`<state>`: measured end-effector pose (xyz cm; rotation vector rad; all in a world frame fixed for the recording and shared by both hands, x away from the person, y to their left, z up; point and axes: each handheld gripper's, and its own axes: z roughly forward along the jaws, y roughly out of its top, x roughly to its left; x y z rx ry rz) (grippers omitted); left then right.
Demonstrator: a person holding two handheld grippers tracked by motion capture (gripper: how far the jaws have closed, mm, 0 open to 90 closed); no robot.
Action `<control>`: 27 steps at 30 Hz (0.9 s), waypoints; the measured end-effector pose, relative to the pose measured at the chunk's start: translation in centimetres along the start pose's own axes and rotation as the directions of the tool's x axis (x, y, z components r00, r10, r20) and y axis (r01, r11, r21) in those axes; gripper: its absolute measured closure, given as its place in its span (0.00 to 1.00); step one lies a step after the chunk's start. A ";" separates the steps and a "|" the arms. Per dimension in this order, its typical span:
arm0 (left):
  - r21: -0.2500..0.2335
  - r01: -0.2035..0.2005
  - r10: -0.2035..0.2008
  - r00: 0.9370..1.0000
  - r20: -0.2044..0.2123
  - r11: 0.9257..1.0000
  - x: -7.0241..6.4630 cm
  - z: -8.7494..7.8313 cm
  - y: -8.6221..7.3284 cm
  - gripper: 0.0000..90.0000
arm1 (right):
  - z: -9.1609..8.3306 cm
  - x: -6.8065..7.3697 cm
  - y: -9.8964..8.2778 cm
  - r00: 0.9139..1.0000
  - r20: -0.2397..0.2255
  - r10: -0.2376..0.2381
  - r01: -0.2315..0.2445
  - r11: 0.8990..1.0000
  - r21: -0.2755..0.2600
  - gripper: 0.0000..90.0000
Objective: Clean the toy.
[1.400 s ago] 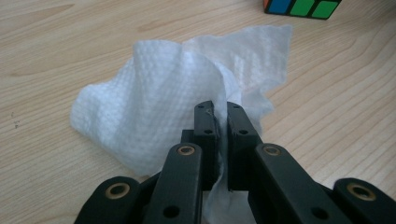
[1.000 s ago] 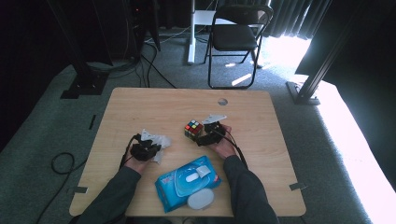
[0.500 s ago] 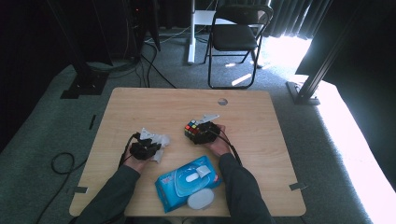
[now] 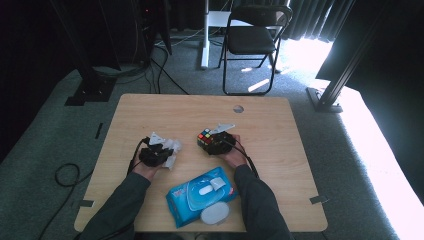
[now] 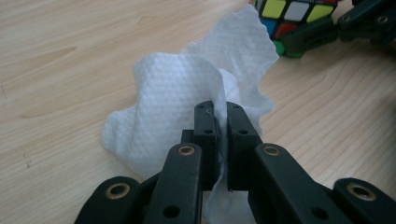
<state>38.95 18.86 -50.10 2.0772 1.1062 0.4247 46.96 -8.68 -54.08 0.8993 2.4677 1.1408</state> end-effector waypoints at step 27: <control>-0.076 -0.002 0.008 0.996 0.083 0.997 -0.9 0.5 3.4 0.95 | -1.3 1.9 0.4 0.996 -0.078 -0.037 0.036 0.999 -0.006 0.38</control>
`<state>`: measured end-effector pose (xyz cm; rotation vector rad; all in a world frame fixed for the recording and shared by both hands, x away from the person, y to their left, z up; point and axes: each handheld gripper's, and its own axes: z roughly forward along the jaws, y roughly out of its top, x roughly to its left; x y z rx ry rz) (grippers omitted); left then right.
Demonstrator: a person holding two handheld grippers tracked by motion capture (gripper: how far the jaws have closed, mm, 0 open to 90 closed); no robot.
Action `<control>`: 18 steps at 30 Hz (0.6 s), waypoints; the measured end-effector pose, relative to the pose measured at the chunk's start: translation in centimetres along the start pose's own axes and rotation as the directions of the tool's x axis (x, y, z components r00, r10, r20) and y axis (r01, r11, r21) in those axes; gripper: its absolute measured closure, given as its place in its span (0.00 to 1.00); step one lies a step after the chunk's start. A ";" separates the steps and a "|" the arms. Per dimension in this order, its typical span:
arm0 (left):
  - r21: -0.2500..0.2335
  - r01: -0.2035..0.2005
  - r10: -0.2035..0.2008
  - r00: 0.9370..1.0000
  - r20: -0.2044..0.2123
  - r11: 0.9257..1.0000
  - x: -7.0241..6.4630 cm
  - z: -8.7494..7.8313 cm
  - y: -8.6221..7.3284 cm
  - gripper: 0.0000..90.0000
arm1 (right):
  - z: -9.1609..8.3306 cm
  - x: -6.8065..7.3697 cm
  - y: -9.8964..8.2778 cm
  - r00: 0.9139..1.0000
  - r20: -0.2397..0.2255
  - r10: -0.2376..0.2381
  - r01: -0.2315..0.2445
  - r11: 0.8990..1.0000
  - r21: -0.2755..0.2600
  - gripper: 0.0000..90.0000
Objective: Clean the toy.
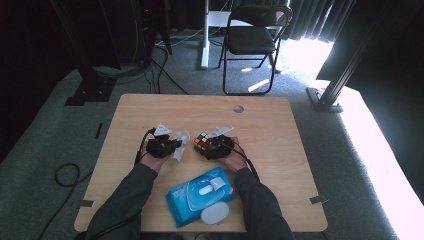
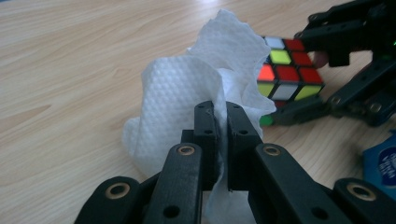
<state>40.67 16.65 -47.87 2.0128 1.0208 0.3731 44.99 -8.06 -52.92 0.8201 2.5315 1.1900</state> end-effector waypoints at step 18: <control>-0.014 -0.048 0.048 0.998 0.051 0.999 -1.6 2.7 2.1 0.95 | 0.1 1.1 0.6 0.999 -0.012 -0.044 0.044 0.999 -0.006 0.38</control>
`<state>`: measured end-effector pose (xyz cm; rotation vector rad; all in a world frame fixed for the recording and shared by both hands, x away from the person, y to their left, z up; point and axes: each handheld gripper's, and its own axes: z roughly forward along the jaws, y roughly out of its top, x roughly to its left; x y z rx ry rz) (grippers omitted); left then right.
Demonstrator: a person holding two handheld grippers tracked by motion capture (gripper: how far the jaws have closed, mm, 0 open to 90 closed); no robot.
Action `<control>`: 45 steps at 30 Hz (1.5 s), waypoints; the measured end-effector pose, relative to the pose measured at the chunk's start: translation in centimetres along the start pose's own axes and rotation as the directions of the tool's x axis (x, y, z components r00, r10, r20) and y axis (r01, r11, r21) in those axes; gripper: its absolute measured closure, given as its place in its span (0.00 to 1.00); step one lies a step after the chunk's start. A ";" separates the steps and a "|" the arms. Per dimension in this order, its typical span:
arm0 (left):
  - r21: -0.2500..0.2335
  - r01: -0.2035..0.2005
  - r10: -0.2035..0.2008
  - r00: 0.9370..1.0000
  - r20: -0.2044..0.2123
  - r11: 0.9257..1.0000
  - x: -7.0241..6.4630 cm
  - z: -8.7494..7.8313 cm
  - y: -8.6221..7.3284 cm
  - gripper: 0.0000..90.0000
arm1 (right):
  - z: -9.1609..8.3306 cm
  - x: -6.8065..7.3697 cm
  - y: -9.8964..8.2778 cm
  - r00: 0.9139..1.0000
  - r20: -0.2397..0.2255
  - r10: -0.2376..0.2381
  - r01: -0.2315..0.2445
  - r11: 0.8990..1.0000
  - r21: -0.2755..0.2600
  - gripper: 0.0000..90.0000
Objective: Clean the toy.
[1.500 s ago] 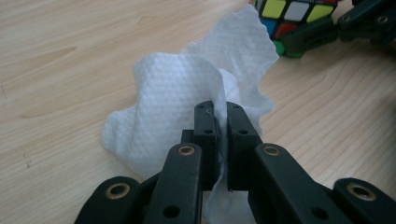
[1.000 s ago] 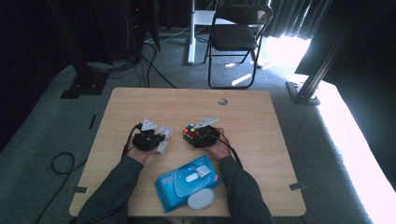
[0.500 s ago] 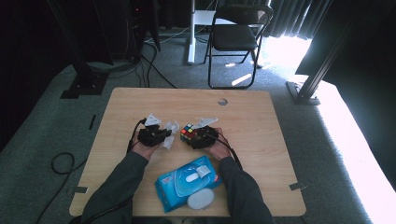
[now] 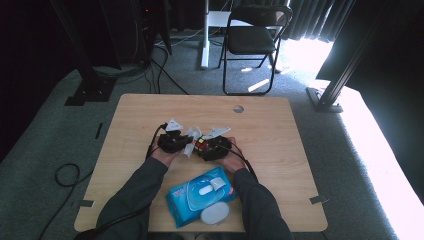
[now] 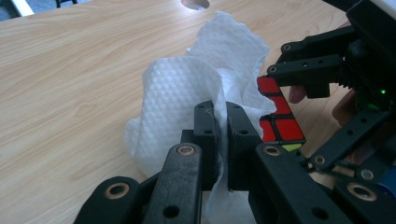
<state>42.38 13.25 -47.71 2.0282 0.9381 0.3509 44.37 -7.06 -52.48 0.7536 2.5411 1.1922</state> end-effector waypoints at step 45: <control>0.024 -0.036 0.037 0.999 -0.027 0.999 0.5 1.3 1.2 0.95 | -0.1 0.4 0.0 1.000 0.006 -0.024 0.024 1.000 0.003 0.38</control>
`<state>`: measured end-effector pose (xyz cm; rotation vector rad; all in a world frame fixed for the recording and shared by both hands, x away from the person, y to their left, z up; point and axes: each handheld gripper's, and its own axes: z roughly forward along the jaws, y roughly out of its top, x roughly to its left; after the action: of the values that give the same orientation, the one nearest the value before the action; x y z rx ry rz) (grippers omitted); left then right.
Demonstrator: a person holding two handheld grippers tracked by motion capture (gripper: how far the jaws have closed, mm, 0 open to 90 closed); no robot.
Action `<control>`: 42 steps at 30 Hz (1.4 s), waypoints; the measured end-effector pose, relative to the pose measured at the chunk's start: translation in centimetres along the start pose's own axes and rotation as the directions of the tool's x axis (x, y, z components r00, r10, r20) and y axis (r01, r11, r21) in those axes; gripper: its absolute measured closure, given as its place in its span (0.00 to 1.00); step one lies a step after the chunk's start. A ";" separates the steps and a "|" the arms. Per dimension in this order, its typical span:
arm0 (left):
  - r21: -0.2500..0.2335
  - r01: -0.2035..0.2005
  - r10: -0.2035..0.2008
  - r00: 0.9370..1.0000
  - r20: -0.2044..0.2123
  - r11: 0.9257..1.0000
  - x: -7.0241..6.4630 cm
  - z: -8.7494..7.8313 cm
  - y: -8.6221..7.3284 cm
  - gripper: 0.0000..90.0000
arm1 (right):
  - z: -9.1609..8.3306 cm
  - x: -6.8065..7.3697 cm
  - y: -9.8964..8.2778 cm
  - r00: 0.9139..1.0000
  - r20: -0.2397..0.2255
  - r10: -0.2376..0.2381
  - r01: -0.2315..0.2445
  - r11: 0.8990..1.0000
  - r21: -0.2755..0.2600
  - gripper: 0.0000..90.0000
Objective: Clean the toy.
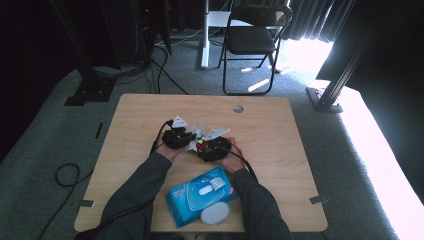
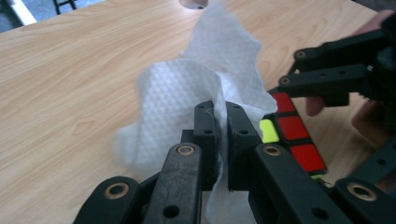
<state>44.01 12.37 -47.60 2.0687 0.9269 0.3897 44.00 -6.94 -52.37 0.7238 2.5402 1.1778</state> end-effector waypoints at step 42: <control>-0.015 -0.082 0.083 0.986 0.148 0.997 -2.7 1.1 0.3 0.94 | -0.3 0.1 -0.4 1.000 -0.011 -0.009 0.009 1.000 0.005 0.38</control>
<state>42.93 9.69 -47.92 2.1018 0.7516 0.2786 43.64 -7.32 -52.51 0.7077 2.5533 1.1761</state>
